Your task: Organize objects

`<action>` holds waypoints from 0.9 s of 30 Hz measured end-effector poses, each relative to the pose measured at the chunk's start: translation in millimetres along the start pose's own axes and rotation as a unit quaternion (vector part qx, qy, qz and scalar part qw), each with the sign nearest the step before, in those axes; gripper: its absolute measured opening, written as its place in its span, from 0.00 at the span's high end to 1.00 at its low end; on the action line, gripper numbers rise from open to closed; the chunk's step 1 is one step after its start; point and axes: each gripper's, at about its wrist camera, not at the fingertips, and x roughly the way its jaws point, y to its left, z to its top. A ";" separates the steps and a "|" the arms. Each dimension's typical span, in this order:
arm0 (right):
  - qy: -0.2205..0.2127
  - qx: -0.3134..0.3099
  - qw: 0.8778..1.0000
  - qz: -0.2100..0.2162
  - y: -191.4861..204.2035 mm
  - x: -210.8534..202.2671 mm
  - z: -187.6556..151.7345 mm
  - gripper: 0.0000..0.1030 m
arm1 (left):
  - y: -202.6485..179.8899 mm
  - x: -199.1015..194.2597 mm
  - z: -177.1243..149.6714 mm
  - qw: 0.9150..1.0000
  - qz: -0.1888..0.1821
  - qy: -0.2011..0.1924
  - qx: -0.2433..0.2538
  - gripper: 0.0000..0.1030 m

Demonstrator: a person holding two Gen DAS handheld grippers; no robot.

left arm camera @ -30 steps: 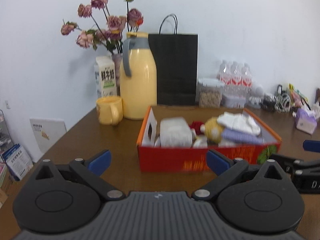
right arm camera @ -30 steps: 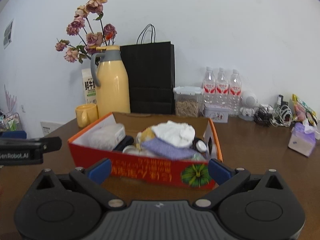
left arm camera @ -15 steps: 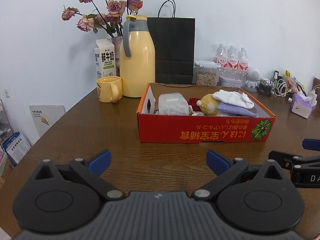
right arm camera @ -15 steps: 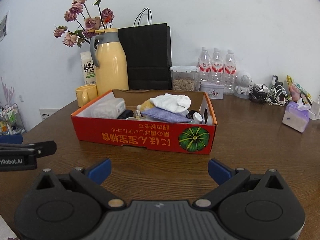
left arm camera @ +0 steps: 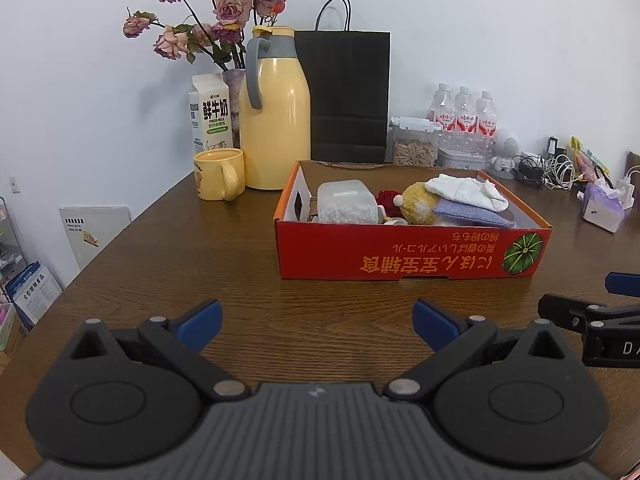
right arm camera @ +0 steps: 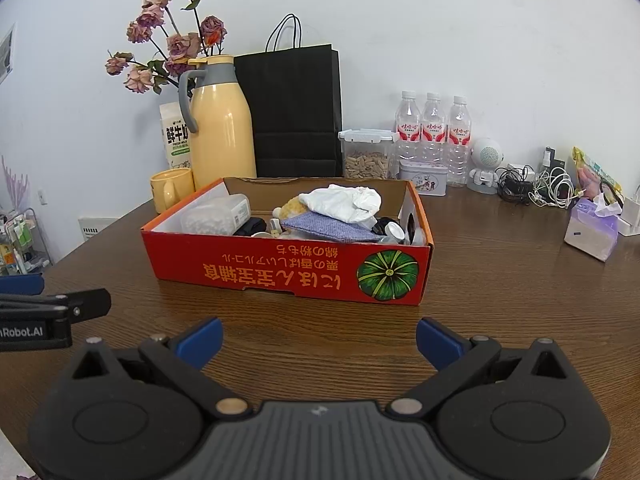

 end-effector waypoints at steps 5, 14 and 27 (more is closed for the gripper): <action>0.000 0.001 1.000 0.000 -0.2 -0.1 0.0 0.00 | -0.2 0.0 -0.1 1.000 0.000 0.000 0.000 0.00; 0.000 0.000 1.000 0.000 -0.2 0.1 -0.2 0.00 | -0.5 0.1 0.3 1.000 0.000 0.000 0.000 0.00; -0.001 0.000 1.000 0.000 -0.2 -0.1 -0.4 0.00 | -0.7 0.8 -2.1 1.000 0.002 0.003 0.000 0.00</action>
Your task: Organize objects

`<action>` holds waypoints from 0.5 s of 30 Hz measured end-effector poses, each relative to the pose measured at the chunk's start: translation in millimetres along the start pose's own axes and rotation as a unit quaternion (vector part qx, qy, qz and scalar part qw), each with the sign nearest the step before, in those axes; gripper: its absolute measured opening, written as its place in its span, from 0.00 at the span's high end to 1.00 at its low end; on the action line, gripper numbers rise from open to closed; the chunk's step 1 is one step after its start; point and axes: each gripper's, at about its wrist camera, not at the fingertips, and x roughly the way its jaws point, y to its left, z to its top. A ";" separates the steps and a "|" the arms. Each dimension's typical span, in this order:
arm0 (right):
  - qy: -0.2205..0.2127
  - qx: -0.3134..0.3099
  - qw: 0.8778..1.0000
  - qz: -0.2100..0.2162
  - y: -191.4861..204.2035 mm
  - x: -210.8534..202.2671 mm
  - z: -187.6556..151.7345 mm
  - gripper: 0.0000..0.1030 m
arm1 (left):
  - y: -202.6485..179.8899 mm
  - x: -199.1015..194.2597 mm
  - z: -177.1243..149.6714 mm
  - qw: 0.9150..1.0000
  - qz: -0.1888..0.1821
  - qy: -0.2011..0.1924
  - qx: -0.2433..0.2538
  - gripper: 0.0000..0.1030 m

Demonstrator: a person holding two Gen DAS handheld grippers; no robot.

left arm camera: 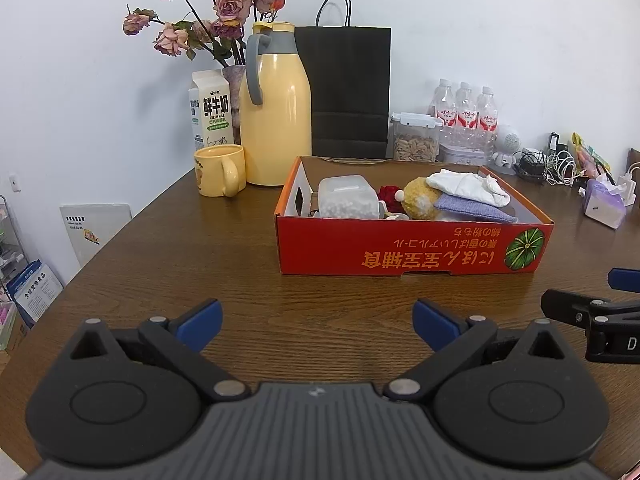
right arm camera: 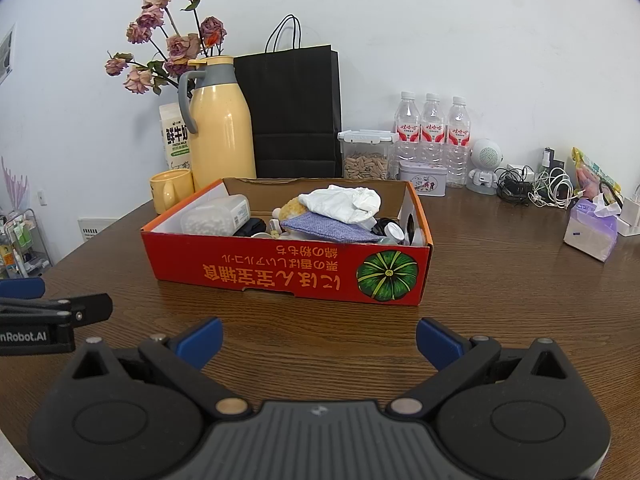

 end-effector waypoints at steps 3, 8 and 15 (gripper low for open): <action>0.000 0.000 1.000 0.000 0.0 -0.1 0.0 0.00 | 0.1 0.1 -0.2 1.000 0.000 0.000 0.000 0.00; 0.000 0.000 1.000 0.000 -0.1 -0.1 -0.1 0.00 | 0.0 0.1 0.3 1.000 0.000 0.000 0.000 0.00; 0.000 0.000 1.000 0.000 0.1 -0.2 0.0 0.00 | 0.0 -0.7 0.7 1.000 0.000 0.000 0.000 0.00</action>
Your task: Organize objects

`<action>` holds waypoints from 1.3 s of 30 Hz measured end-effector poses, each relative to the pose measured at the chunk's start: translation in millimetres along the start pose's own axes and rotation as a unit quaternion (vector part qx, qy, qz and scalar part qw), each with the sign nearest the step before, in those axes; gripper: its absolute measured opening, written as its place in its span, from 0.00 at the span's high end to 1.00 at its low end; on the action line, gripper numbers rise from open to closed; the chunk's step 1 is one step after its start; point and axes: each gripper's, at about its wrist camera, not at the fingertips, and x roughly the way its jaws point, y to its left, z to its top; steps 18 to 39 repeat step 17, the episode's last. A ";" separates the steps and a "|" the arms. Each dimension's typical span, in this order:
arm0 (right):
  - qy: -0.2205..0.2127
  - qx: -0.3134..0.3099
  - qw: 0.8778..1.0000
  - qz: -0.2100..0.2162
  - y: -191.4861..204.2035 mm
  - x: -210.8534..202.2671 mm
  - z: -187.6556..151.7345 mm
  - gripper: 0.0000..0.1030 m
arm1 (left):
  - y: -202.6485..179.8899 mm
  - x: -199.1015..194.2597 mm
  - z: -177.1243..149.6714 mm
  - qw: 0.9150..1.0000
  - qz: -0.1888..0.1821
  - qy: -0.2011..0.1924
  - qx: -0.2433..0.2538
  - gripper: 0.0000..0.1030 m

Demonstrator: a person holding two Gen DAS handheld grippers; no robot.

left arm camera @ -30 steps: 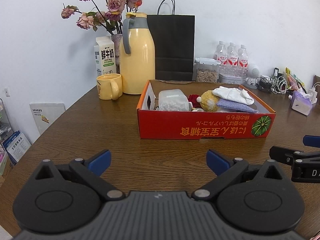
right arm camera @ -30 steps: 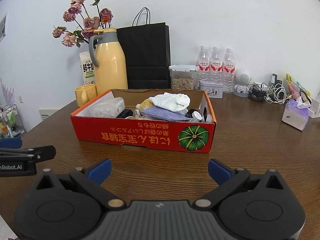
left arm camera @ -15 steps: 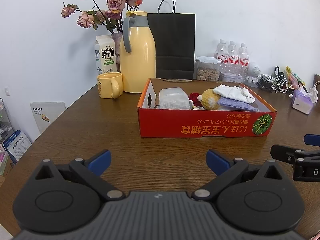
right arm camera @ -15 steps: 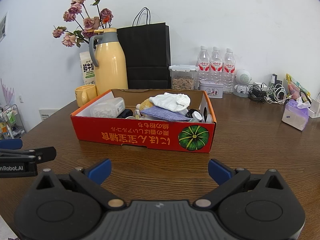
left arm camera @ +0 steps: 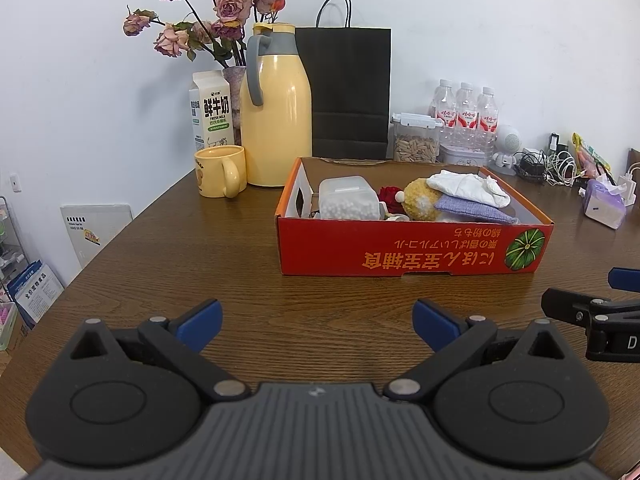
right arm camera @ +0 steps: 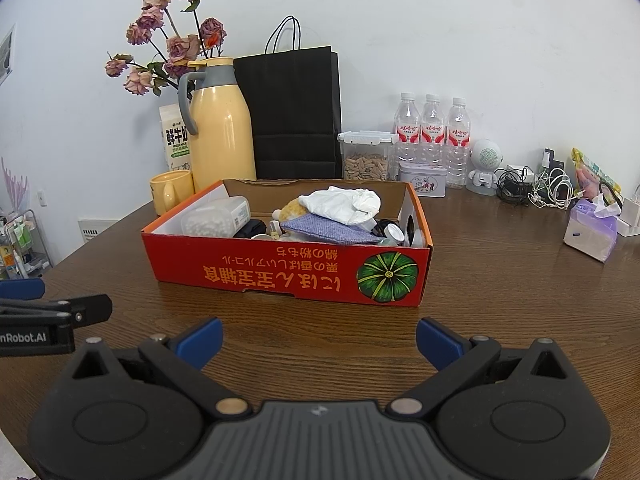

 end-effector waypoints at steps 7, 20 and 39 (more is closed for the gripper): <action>0.000 0.000 1.000 0.000 0.3 -0.1 0.1 0.00 | -0.3 -0.1 0.3 1.000 0.001 0.000 0.000 0.00; 0.000 0.000 1.000 0.000 0.1 -0.2 0.1 0.00 | 0.4 -1.7 0.1 1.000 0.005 0.008 0.002 0.00; 0.000 0.000 1.000 0.000 0.1 -0.2 0.1 0.00 | 0.4 -1.7 0.1 1.000 0.005 0.008 0.002 0.00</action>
